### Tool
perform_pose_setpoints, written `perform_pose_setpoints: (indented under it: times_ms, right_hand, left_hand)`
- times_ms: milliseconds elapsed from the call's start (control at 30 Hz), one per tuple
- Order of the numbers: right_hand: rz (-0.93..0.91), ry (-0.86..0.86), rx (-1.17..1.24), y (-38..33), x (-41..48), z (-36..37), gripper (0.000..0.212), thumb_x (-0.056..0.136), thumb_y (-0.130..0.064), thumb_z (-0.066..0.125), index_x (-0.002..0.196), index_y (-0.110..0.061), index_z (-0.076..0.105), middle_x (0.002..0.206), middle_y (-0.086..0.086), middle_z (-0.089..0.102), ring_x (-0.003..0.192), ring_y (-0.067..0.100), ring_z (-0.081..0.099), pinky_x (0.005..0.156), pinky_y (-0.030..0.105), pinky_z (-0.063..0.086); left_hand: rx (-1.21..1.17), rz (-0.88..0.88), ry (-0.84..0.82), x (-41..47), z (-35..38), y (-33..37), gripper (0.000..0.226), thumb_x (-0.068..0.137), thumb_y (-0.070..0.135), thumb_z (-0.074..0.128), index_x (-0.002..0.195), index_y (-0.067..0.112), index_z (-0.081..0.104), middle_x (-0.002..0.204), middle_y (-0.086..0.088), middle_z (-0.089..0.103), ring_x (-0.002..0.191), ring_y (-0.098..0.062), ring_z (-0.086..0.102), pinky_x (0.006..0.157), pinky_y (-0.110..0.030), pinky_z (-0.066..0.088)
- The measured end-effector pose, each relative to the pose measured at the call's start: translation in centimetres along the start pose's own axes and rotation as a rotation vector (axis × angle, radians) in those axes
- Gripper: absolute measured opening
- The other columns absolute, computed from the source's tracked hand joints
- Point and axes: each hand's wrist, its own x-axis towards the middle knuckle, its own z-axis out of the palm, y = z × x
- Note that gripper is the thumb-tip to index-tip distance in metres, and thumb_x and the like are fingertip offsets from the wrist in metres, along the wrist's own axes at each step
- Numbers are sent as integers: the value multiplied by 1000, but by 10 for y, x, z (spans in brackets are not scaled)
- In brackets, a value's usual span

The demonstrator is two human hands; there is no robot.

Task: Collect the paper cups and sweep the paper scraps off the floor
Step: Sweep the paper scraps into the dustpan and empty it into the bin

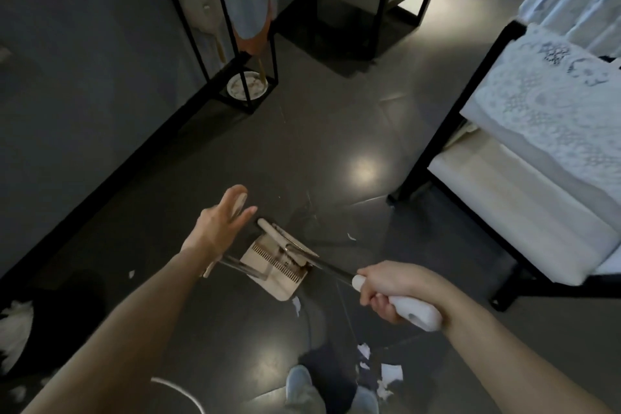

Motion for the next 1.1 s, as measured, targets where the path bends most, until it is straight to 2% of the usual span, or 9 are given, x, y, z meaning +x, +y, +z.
perform_pose_setpoints:
  times_ms: [167,300,400,500,667,833,900,967,1100]
  right_hand:
    - [-72,72,-42,25,-23,-23,26,88,0,49,104,-20,55,43,0,44,33,5,38,32,14,31]
    - [-143,171,-72,55,-18,-46,20,87,3,49,94,-15,54,49,2,45,38,6,38,35,15,31]
    - [-210,236,-152,82,-2,-66,32,87,6,47,112,-13,54,49,2,44,41,9,36,37,18,30]
    - [-225,282,-273,111,19,-83,43,85,7,45,126,-6,47,44,3,44,40,13,37,41,22,32]
    - [-186,244,-476,148,44,-84,46,86,3,48,131,9,45,48,9,46,43,17,41,44,26,36]
    - [-129,146,-371,179,51,-54,78,85,7,43,152,-20,12,45,6,46,36,12,41,38,21,36]
    - [-149,135,-466,195,50,-35,84,82,7,42,152,-21,7,54,10,50,41,15,44,42,24,38]
    - [-154,119,-555,211,45,-13,85,80,6,43,152,-22,8,70,13,52,52,17,47,51,28,40]
    - [-112,58,-747,250,26,32,66,76,2,42,140,-11,34,87,16,57,71,23,53,67,31,44]
  left_hand:
    - [42,14,10,-64,21,5,32,92,46,47,119,49,30,100,1,54,80,-14,58,70,-35,52]
    - [73,-29,77,-121,40,15,35,92,45,48,123,43,32,98,2,56,78,-11,58,69,-30,48]
    - [61,-68,176,-169,57,20,34,92,46,48,123,41,36,96,2,59,76,-10,58,67,-28,44]
    - [48,-124,237,-214,75,21,32,91,47,51,120,43,38,94,2,60,81,-17,59,73,-30,41]
    - [35,-168,264,-278,106,11,32,89,47,54,118,46,40,97,7,59,84,-15,56,76,-29,38]
    - [36,-221,269,-311,136,-2,40,87,49,55,123,36,43,89,5,60,78,-13,57,72,-26,39]
    - [35,-245,319,-320,144,-6,39,87,46,59,121,36,43,82,4,59,73,-15,57,69,-26,38]
    - [57,-229,350,-332,153,-10,37,87,43,61,119,36,43,82,4,58,74,-19,57,69,-26,38]
    - [63,-195,357,-341,159,-8,40,88,43,60,122,35,40,87,3,59,75,-20,59,70,-27,40]
